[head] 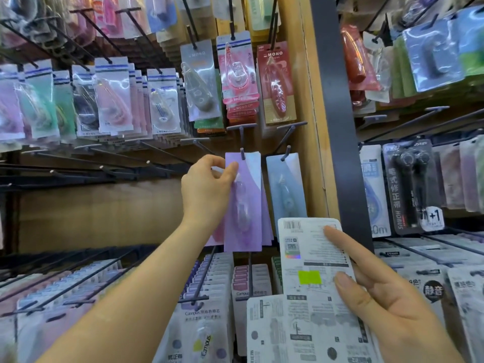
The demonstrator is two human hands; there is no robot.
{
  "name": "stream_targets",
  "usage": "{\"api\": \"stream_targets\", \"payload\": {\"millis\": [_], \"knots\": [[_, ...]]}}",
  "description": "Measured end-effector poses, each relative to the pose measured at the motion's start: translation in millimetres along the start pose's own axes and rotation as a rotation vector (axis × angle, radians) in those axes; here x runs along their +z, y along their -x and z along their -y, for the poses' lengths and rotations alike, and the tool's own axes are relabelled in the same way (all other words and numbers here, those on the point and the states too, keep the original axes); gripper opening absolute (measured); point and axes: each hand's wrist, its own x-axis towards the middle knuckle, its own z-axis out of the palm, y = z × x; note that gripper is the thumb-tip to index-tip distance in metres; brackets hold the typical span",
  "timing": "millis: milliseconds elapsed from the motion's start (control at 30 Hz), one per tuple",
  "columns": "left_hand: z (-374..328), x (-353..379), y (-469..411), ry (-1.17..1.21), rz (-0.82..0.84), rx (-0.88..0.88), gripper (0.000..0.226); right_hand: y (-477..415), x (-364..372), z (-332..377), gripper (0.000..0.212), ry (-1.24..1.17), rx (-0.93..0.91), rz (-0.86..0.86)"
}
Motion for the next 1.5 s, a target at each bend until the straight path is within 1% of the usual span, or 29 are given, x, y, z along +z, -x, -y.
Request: {"api": "stream_targets", "payload": {"millis": [33,133,200,267,300,333,367,400,467,500,567,633,700,767,800,833,867,900,933,967,1000,1067,1133,1200,1267,1367,1433,1467,1500], "knots": [[1,0,1,-0.040,0.008,0.027,0.021,0,1,0,0.079,0.019,-0.006,0.007],[6,1,3,-0.109,0.065,0.046,0.024,-1,2,-1,0.043,0.017,0.006,-0.027],[5,-3,11,-0.168,0.073,0.057,0.029,-2,4,-2,0.041,0.075,0.006,-0.017],[0,-14,27,-0.206,0.015,0.143,0.028,-1,6,-5,0.036,0.086,0.015,-0.057],[-7,-22,39,-0.175,-0.002,0.184,0.025,0,5,-6,0.035,0.080,0.015,-0.079],[-15,-30,54,-0.123,0.031,0.204,0.020,0,7,-5,0.037,0.084,0.000,-0.095],[-21,-36,70,-0.088,0.121,0.201,0.022,1,7,-5,0.037,0.122,-0.029,-0.094],[-27,-42,87,-0.092,0.255,0.177,0.034,1,7,-5,0.036,0.158,-0.053,-0.103],[-38,-48,118,-0.136,0.536,0.117,0.068,2,10,-2,0.032,0.174,-0.083,-0.119],[-40,-48,128,-0.068,0.621,0.083,0.080,3,10,-2,0.031,0.188,-0.097,-0.122],[-38,-46,137,0.242,0.659,-0.034,0.095,3,15,-2,0.030,0.251,-0.141,-0.141],[-33,-43,139,0.496,0.617,-0.045,0.096,3,18,-1,0.029,0.290,-0.173,-0.175],[-35,-45,139,0.598,0.575,-0.008,0.078,4,17,-2,0.025,0.251,-0.158,-0.179],[-34,-49,136,0.646,0.507,0.015,0.057,6,13,-2,0.030,0.029,-0.068,-0.130],[-32,-53,134,0.624,0.437,0.057,0.050,7,10,-2,0.039,-0.102,-0.018,-0.084],[-29,-57,130,0.535,0.339,0.131,0.045,8,5,-2,0.054,-0.211,0.017,-0.027],[-25,-63,126,0.371,0.232,0.248,0.043,10,1,-1,0.067,-0.292,0.034,0.031],[-20,-68,123,0.147,0.133,0.408,0.042,11,-3,-1,0.075,-0.340,0.045,0.073],[-15,-73,121,-0.064,0.078,0.560,0.041,12,-7,0,0.079,-0.362,0.050,0.096],[-11,-76,123,-0.227,0.073,0.670,0.041,12,-10,1,0.080,-0.367,0.050,0.108],[-8,-77,127,-0.343,0.107,0.715,0.043,12,-10,3,0.081,-0.366,0.050,0.114],[-6,-78,137,-0.481,0.187,0.735,0.042,13,-10,7,0.082,-0.345,0.047,0.097],[-6,-78,142,-0.556,0.205,0.761,0.039,13,-6,10,0.079,-0.286,0.055,0.040],[-9,-78,142,-0.586,0.167,0.767,0.038,10,0,13,0.072,-0.240,0.037,-0.023],[-14,-76,140,-0.598,0.114,0.757,0.030,7,8,16,0.062,-0.197,0.015,-0.080],[-17,-75,140,-0.620,0.078,0.789,0.025,4,16,24,0.042,-0.220,0.042,-0.143],[-17,-78,137,-0.543,0.086,0.737,0.025,4,18,28,0.042,-0.254,0.062,-0.112],[-18,-80,135,-0.439,0.099,0.660,0.023,3,20,29,0.041,-0.232,0.075,-0.075],[-20,-82,132,-0.294,0.122,0.540,0.020,3,22,31,0.040,-0.165,0.087,-0.060]]}}
